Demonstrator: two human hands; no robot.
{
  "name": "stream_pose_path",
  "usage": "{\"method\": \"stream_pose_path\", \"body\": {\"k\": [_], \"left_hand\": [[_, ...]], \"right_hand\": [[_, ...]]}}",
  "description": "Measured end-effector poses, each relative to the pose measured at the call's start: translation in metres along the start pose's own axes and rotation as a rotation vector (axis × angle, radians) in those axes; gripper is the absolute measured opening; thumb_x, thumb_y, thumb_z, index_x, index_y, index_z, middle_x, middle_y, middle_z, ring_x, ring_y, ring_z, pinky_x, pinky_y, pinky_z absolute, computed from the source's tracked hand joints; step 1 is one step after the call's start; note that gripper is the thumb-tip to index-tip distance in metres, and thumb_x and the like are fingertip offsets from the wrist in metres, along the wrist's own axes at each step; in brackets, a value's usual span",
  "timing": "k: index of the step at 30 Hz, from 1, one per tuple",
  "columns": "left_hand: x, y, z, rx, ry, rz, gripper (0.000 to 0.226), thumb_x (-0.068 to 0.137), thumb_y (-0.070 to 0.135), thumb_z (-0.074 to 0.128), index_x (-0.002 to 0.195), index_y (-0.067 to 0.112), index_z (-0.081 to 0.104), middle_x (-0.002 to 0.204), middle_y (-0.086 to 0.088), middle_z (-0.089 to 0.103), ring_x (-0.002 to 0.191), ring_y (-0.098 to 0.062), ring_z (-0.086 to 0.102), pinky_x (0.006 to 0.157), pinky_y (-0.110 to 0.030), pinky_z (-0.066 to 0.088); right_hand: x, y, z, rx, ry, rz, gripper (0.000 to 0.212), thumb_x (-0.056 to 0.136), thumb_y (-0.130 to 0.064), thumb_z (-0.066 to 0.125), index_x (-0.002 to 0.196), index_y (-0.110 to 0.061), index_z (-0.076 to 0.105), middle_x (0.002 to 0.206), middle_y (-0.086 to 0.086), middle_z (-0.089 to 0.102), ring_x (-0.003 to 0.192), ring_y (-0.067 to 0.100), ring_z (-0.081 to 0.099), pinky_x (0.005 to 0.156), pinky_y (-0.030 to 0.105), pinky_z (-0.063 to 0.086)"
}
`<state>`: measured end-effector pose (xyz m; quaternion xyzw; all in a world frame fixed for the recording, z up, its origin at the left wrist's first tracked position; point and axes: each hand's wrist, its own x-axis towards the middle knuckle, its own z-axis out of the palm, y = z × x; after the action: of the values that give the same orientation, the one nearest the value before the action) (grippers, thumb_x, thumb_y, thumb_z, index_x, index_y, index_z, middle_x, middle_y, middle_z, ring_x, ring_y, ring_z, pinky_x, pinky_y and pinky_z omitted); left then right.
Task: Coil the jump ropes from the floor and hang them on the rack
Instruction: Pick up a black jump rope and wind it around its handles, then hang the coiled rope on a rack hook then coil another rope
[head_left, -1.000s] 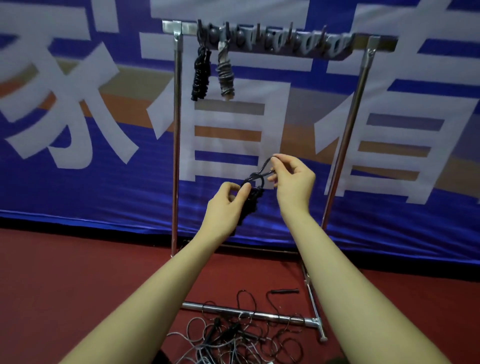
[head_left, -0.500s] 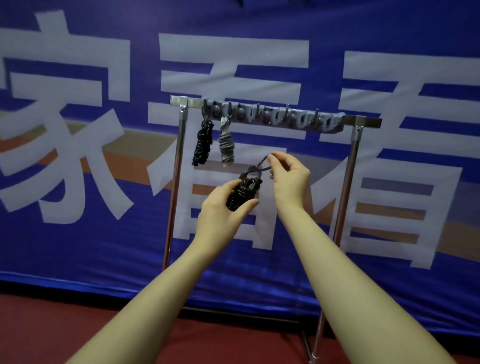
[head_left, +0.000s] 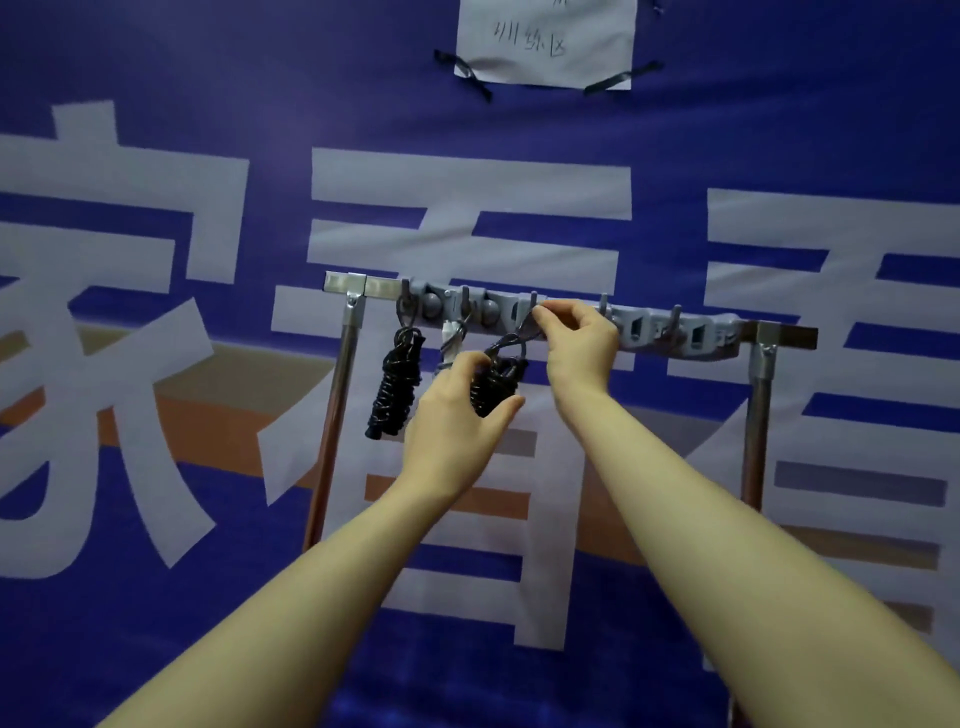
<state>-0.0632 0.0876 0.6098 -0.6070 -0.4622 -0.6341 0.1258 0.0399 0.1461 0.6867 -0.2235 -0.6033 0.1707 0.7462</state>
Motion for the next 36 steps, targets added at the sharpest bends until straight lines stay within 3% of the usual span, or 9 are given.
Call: {"method": "stream_pose_path", "body": {"k": [6, 11, 16, 18, 20, 23, 26, 31, 36], "left_hand": [[0.045, -0.004, 0.014, 0.055, -0.001, 0.053, 0.046, 0.086, 0.038, 0.067, 0.126, 0.02, 0.05, 0.119, -0.005, 0.059, 0.112, -0.021, 0.053, 0.087, -0.036, 0.047], [0.057, -0.012, 0.019, 0.101, -0.003, 0.055, 0.045, 0.085, 0.039, 0.067, 0.123, 0.019, 0.053, 0.117, -0.007, 0.06, 0.11, -0.023, 0.056, 0.087, -0.04, 0.05], [0.048, -0.024, 0.023, 0.088, -0.024, 0.027, 0.043, 0.082, 0.038, 0.071, 0.117, 0.019, 0.055, 0.114, -0.007, 0.062, 0.103, -0.024, 0.06, 0.082, -0.04, 0.052], [0.041, -0.029, 0.026, 0.059, -0.04, 0.017, 0.043, 0.082, 0.036, 0.072, 0.117, 0.019, 0.054, 0.109, -0.007, 0.062, 0.088, -0.029, 0.063, 0.073, -0.043, 0.054], [0.036, -0.033, 0.031, 0.011, -0.052, 0.005, 0.043, 0.082, 0.032, 0.073, 0.118, 0.021, 0.052, 0.105, -0.005, 0.06, 0.084, -0.03, 0.062, 0.069, -0.045, 0.056], [0.027, -0.036, 0.04, -0.045, -0.101, -0.004, 0.046, 0.084, 0.021, 0.071, 0.125, 0.022, 0.05, 0.109, -0.005, 0.058, 0.098, -0.023, 0.059, 0.083, -0.043, 0.053], [0.02, -0.036, 0.042, -0.065, -0.103, -0.008, 0.05, 0.088, 0.014, 0.066, 0.134, 0.021, 0.047, 0.117, -0.005, 0.057, 0.11, -0.02, 0.055, 0.096, -0.034, 0.046], [0.003, -0.031, 0.034, 0.151, -0.139, 0.031, 0.048, 0.093, 0.02, 0.056, 0.14, 0.019, 0.044, 0.132, -0.003, 0.051, 0.123, -0.019, 0.043, 0.092, -0.033, 0.043], [-0.038, -0.026, 0.011, 0.325, -0.216, 0.032, 0.045, 0.094, 0.023, 0.053, 0.138, 0.014, 0.047, 0.136, -0.004, 0.05, 0.126, -0.022, 0.042, 0.097, -0.038, 0.042]], "right_hand": [[0.047, 0.012, 0.016, -0.037, 0.081, -0.022, 0.006, 0.089, -0.015, 0.064, 0.091, -0.014, 0.07, 0.093, 0.002, 0.069, 0.084, 0.009, 0.062, 0.073, 0.019, 0.052], [0.058, 0.024, 0.024, -0.048, 0.058, 0.01, 0.007, 0.09, -0.015, 0.063, 0.086, -0.015, 0.069, 0.083, -0.004, 0.067, 0.082, 0.011, 0.063, 0.077, 0.028, 0.056], [0.05, 0.041, 0.022, 0.034, -0.026, 0.058, 0.034, 0.097, -0.028, 0.051, 0.087, 0.001, 0.065, 0.073, 0.011, 0.058, 0.071, 0.017, 0.052, 0.067, 0.029, 0.047], [0.045, 0.048, 0.016, -0.009, -0.079, 0.015, 0.041, 0.099, -0.031, 0.046, 0.091, 0.004, 0.064, 0.081, 0.021, 0.059, 0.074, 0.018, 0.052, 0.07, 0.031, 0.045], [0.039, 0.052, 0.009, -0.093, -0.138, -0.071, 0.032, 0.1, -0.026, 0.044, 0.098, -0.003, 0.066, 0.098, 0.014, 0.061, 0.084, 0.012, 0.055, 0.077, 0.027, 0.045], [0.03, 0.056, 0.002, -0.216, -0.244, -0.146, 0.033, 0.101, -0.021, 0.042, 0.131, -0.012, 0.054, 0.118, 0.004, 0.054, 0.11, 0.012, 0.05, 0.094, 0.024, 0.042], [0.023, 0.058, -0.005, -0.354, -0.338, -0.193, 0.045, 0.101, -0.02, 0.041, 0.145, -0.017, 0.036, 0.128, 0.004, 0.047, 0.123, 0.019, 0.041, 0.104, 0.031, 0.036], [0.003, 0.053, -0.03, -0.583, -0.398, -0.227, 0.042, 0.102, -0.019, 0.039, 0.143, -0.013, 0.04, 0.136, 0.004, 0.046, 0.127, 0.018, 0.034, 0.097, 0.021, 0.026], [-0.055, 0.061, -0.065, -0.754, -0.462, -0.259, 0.037, 0.099, -0.016, 0.043, 0.135, -0.013, 0.05, 0.124, 0.005, 0.052, 0.116, 0.024, 0.043, 0.097, 0.036, 0.037]]}}
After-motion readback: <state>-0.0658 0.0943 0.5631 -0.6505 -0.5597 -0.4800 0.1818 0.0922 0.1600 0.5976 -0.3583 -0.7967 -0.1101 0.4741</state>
